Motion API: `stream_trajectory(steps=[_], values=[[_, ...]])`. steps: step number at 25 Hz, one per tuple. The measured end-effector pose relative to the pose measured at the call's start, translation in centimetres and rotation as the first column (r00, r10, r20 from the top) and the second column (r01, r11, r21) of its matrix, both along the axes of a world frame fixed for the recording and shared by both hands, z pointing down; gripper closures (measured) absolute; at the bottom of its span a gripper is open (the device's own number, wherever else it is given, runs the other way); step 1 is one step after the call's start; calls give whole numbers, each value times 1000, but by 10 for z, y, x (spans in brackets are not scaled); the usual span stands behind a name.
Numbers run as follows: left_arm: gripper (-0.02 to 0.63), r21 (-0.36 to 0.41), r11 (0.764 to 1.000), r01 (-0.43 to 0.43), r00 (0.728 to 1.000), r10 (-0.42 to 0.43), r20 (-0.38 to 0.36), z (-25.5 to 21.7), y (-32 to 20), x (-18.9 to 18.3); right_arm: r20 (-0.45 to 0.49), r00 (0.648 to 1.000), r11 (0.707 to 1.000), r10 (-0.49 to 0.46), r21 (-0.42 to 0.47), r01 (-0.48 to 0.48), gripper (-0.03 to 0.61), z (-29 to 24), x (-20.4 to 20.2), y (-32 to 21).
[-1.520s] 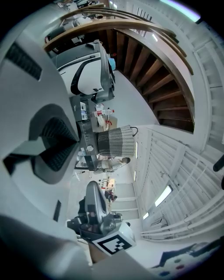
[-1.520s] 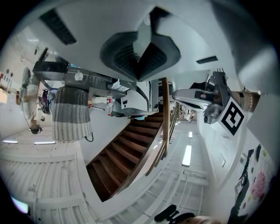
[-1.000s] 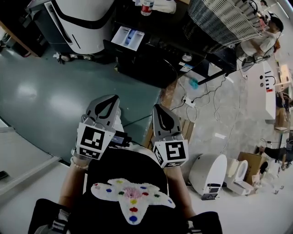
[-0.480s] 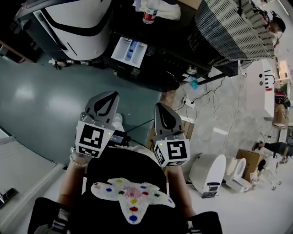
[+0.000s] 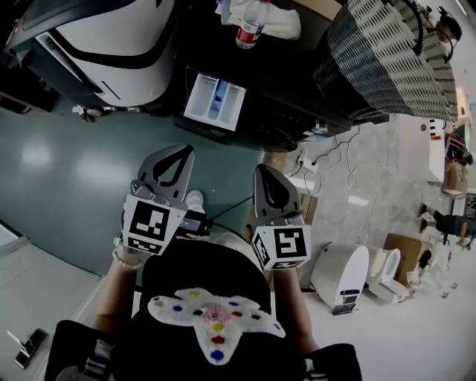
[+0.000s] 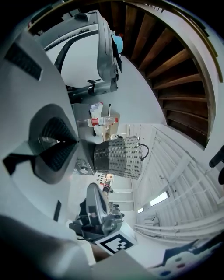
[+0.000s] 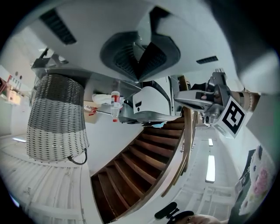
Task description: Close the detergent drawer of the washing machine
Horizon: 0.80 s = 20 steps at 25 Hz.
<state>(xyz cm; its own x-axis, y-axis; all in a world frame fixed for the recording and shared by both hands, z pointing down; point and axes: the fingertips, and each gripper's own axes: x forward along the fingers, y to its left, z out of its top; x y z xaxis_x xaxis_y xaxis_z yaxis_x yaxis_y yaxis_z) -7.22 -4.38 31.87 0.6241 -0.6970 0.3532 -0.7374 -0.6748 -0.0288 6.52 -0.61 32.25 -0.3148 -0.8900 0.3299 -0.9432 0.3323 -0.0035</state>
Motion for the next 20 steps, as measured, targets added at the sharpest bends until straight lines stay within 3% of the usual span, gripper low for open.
stream_trajectory(steps=[20], values=[[603,-35,999,-41,999,41,-15,17,-39,-26,-47,999,999,25,-33,-27,575,5,-28,-28]])
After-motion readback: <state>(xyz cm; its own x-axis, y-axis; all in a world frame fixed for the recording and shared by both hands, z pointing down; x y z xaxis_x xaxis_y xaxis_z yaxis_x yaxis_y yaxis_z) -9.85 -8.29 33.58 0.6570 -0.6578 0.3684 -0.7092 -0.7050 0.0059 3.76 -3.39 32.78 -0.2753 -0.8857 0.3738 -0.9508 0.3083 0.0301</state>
